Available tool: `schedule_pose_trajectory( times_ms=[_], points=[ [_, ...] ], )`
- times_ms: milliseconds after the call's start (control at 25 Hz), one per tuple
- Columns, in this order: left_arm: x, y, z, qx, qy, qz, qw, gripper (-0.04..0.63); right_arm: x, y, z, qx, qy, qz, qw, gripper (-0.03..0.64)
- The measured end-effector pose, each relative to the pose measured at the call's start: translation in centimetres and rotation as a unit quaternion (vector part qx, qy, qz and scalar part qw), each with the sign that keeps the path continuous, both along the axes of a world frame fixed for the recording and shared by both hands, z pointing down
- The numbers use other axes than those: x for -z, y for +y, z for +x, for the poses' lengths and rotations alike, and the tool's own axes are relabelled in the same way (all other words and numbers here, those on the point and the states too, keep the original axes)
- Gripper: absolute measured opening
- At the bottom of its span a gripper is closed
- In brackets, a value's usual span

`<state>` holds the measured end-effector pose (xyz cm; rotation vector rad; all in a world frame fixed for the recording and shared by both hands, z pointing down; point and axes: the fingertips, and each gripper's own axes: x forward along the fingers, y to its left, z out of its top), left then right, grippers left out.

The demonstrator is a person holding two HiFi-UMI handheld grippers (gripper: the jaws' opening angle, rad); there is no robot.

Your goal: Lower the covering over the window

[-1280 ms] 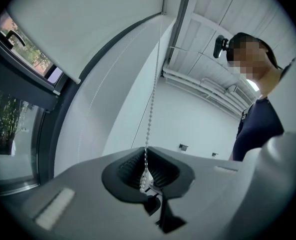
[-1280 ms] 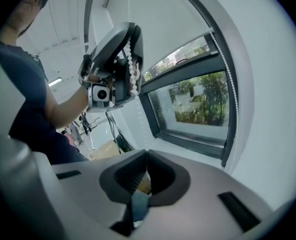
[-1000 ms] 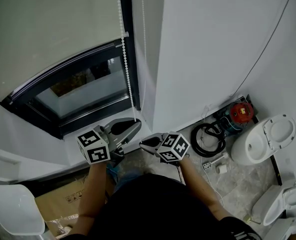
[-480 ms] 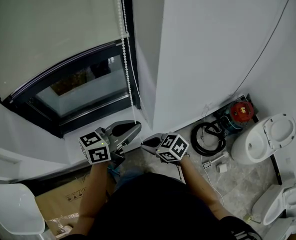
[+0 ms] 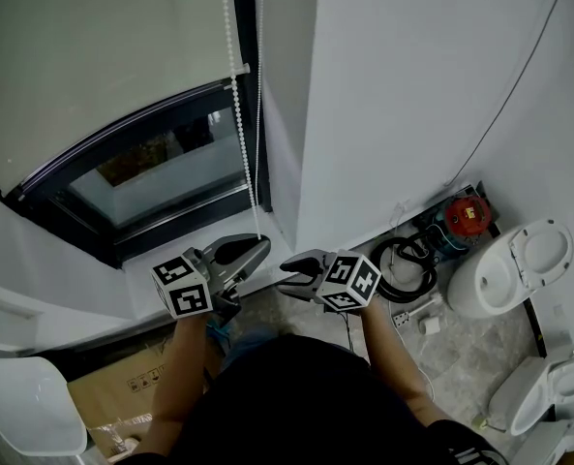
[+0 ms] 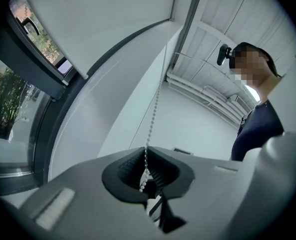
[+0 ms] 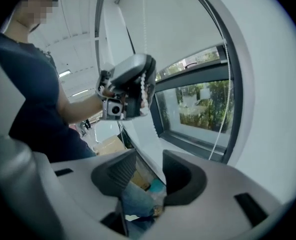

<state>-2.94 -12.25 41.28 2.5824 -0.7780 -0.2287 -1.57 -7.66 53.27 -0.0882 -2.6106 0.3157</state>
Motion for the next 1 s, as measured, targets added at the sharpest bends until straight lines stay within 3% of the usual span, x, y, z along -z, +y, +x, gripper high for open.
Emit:
schedule_pose_trajectory(
  times_ms=[120, 240, 400, 720, 1000],
  points=[
    [-0.4, 0.0, 0.1, -0.005, -0.017, 0.002, 0.9998, 0.021, 3.3, -0.8, 0.3, -0.006, -0.033, 0.022, 0.999, 0.135],
    [-2.9, 0.7, 0.6, -0.013, -0.069, -0.014, 0.9975, 0.02, 7.0, -1.4, 0.2, -0.025, -0.077, 0.043, 0.996, 0.133],
    [-3.8, 1.2, 0.6, -0.008, -0.03, -0.033, 0.999, 0.02, 11.1, -1.6, 0.0, -0.036, -0.134, 0.056, 0.989, 0.133],
    [-3.7, 1.3, 0.7, -0.007, -0.016, -0.037, 0.9992, 0.02, 18.2, -3.2, -1.5, -0.059, -0.222, 0.068, 0.971, 0.133],
    [-3.8, 1.3, 0.8, -0.01, -0.011, -0.032, 0.9994, 0.02, 22.4, -4.2, -3.2, -0.07, -0.259, 0.081, 0.96, 0.107]
  ],
)
